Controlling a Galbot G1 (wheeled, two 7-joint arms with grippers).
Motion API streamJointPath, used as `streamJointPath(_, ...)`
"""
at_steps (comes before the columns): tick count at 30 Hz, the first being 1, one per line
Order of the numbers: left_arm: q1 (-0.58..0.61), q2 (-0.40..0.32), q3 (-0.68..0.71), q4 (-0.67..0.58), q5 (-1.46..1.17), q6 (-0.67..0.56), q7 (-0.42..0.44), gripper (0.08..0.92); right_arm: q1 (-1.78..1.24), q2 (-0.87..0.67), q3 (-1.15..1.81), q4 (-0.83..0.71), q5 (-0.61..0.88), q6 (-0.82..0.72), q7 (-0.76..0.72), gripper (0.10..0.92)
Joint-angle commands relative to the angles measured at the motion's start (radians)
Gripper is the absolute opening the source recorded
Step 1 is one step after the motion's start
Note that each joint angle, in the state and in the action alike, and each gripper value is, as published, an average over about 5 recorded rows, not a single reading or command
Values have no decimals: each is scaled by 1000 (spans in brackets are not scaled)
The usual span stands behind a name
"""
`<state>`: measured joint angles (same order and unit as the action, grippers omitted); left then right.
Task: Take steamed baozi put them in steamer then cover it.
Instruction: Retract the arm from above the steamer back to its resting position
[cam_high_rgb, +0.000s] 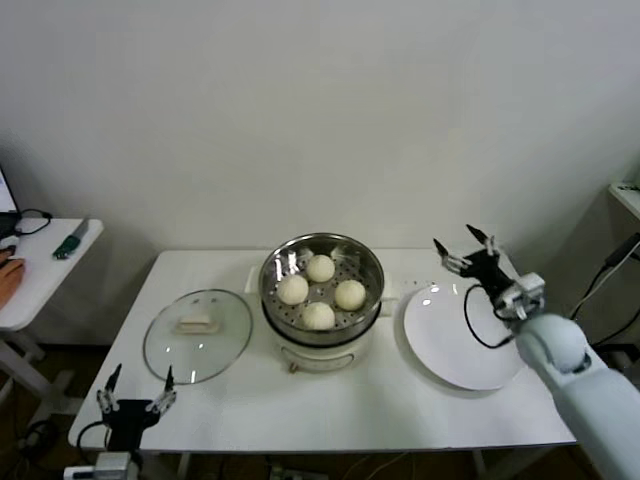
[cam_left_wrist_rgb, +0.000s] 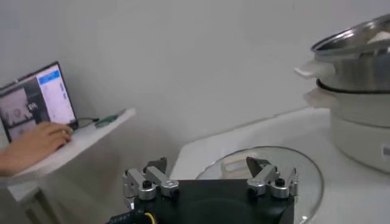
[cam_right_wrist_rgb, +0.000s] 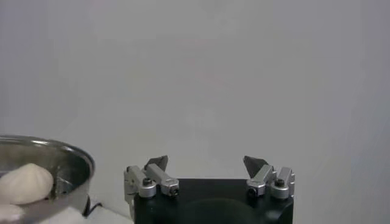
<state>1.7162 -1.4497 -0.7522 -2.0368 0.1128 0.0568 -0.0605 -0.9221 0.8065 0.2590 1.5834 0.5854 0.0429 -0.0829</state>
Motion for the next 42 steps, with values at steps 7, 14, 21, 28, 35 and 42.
streamJointPath(7, -24, 128, -17, 75, 520, -84, -247, 823, -636, 363, 370, 51, -150, 378, -70, 823)
streamJointPath(14, -51, 222, 12, 172, 772, -81, -309, 823, -690, 420, 353, 39, -164, 429, -68, 823)
streamJointPath(21, -171, 229, 53, 366, 934, -120, -323, 823, -720, 441, 341, 41, -190, 439, -64, 823)
streamJointPath(28, -281, 224, 87, 496, 996, -154, -322, 823, -734, 444, 348, 41, -193, 439, -47, 823)
streamJointPath(35, -366, 237, 137, 579, 996, -154, -320, 823, -735, 453, 355, 41, -197, 434, -41, 823)
streamJointPath(42, -453, 244, 187, 660, 1001, -154, -319, 823, -737, 459, 363, 43, -200, 429, -40, 823)
